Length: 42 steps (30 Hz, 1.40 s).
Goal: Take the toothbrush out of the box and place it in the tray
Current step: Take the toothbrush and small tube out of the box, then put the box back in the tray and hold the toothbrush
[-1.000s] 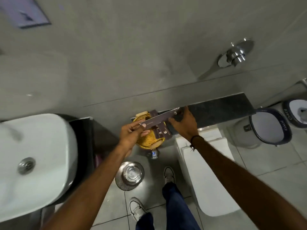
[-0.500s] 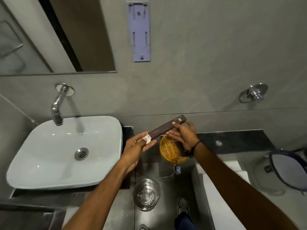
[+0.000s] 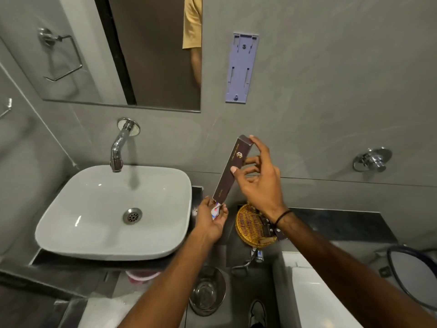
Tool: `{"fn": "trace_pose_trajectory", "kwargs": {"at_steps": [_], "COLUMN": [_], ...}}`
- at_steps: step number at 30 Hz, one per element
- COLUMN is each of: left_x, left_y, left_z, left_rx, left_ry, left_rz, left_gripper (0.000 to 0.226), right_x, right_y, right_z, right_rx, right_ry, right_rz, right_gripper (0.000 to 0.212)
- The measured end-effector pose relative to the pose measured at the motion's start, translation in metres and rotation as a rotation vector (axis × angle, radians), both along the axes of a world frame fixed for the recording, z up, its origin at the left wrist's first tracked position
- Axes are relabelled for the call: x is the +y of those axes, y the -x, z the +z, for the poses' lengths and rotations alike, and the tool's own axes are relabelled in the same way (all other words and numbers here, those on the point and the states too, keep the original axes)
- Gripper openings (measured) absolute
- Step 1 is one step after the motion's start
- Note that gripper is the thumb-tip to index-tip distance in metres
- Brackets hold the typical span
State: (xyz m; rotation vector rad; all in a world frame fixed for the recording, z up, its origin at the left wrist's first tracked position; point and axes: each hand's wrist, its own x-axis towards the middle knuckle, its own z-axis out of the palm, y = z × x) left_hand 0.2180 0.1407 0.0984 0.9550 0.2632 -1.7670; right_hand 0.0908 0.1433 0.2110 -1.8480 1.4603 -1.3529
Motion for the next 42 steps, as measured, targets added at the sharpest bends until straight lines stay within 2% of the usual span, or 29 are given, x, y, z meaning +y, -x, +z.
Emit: {"fn": "trace_pose_trajectory", "kwargs": {"at_steps": [3, 8, 11, 13, 14, 17, 19, 21, 22, 24, 26, 28, 32, 36, 39, 41, 42], "left_x": [0.0, 0.0, -0.004, -0.004, -0.006, -0.004, -0.008, -0.014, -0.015, -0.012, -0.008, -0.005, 0.001, 0.001, -0.002, -0.005, -0.006], "left_y": [-0.002, -0.009, -0.015, -0.021, -0.023, -0.022, -0.025, -0.026, -0.027, -0.029, -0.032, -0.033, -0.032, -0.029, -0.028, -0.025, -0.022], "left_z": [-0.004, -0.016, -0.025, -0.033, -0.035, -0.048, -0.047, -0.044, -0.045, -0.049, -0.049, -0.049, -0.052, -0.055, -0.062, -0.067, -0.069], "left_rx": [-0.057, -0.264, -0.395, -0.457, -0.486, -0.586, -0.612, -0.631, -0.648, -0.671, -0.683, -0.687, -0.693, -0.704, -0.736, -0.76, -0.771], "left_ry": [-0.014, -0.015, -0.045, -0.071, -0.077, -0.138, -0.12, -0.112, -0.12, -0.12, -0.119, -0.126, -0.134, -0.139, -0.145, -0.15, -0.152], "left_rz": [-0.025, -0.151, -0.177, -0.168, -0.151, -0.139, -0.144, -0.119, -0.107, -0.092, -0.087, -0.1, -0.127, -0.137, -0.153, -0.16, -0.163], "left_gripper": [0.028, 0.032, 0.038, 0.041, 0.042, 0.045, 0.044, 0.046, 0.048, 0.049, 0.047, 0.045, 0.046, 0.049, 0.05, 0.049, 0.048], "right_x": [-0.004, -0.027, -0.051, -0.059, -0.063, -0.063, -0.057, -0.048, -0.04, -0.022, -0.008, 0.001, 0.009, 0.005, -0.009, -0.022, -0.027], "right_y": [0.0, 0.022, 0.049, 0.066, 0.07, 0.08, 0.075, 0.069, 0.065, 0.058, 0.05, 0.039, 0.012, 0.017, 0.041, 0.057, 0.068], "right_z": [0.002, 0.013, 0.021, 0.012, 0.006, -0.05, -0.077, -0.098, -0.112, -0.142, -0.17, -0.184, -0.189, -0.184, -0.177, -0.164, -0.157], "right_rx": [-0.006, -0.204, -0.363, -0.461, -0.479, -0.545, -0.701, -0.761, -0.707, -0.426, -0.042, 0.21, 0.482, 0.524, 0.343, -0.085, -0.305], "right_ry": [0.034, 0.068, -0.005, -0.079, -0.151, -0.563, -0.818, -1.029, -1.105, -1.223, -1.288, -1.336, -1.399, -1.546, -1.387, -1.353, -1.383], "right_rz": [-0.009, -0.223, -0.39, -0.461, -0.477, -0.538, -0.459, -0.355, -0.308, -0.229, -0.132, -0.006, 0.203, 0.347, 0.128, 0.035, 0.021], "right_gripper": [0.081, 0.081, 0.08, 0.071, 0.062, 0.034, 0.02, 0.015, 0.012, 0.011, 0.027, 0.039, 0.04, 0.035, 0.02, 0.017, 0.024]}}
